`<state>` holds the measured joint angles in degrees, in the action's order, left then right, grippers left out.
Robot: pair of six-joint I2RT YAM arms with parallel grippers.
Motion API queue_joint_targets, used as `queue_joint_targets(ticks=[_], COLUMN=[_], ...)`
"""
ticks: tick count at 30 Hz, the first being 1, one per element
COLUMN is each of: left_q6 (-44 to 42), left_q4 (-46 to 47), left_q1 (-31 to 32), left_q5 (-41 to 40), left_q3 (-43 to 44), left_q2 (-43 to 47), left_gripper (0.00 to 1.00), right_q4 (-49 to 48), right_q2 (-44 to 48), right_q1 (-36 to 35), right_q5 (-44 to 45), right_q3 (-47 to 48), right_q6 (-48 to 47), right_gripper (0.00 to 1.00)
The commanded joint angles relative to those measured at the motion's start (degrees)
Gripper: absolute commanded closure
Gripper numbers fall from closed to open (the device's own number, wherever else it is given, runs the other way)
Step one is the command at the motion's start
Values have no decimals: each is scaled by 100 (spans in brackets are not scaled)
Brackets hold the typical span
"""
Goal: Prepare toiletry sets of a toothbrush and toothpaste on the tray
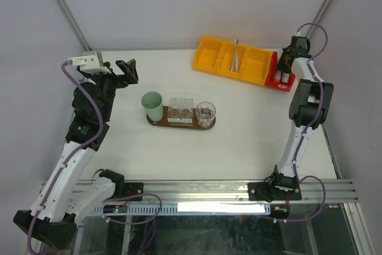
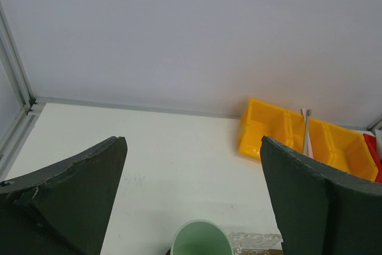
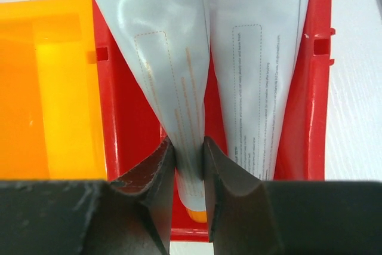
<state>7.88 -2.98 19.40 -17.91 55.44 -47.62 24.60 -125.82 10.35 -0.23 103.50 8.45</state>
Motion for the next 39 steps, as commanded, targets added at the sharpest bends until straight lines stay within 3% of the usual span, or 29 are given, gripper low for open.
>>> queue_joint_targets(ticks=[1, 15, 22, 31, 39], left_q6=[-26, -30, -6, 50, 71], left_q4=[228, 221, 198, 198, 151], left_q1=[-23, -24, -24, -23, -24], left_q5=[120, 121, 195, 290, 532], left_q3=[18, 7, 44, 40, 70], left_q2=[9, 8, 28, 67, -184], left_gripper=[1, 1, 1, 1, 1], right_q4=[-603, -1046, -1273, -1298, -1222], right_q2=[711, 1734, 3039, 5370, 6402], right_q1=[-13, -13, -123, -879, -1373], right_q5=[80, 130, -202, -607, -1302], right_q3=[-170, -816, -1697, -3616, -4334], right_q6=[-45, 64, 265, 552, 632], right_gripper=[77, 77, 77, 77, 77])
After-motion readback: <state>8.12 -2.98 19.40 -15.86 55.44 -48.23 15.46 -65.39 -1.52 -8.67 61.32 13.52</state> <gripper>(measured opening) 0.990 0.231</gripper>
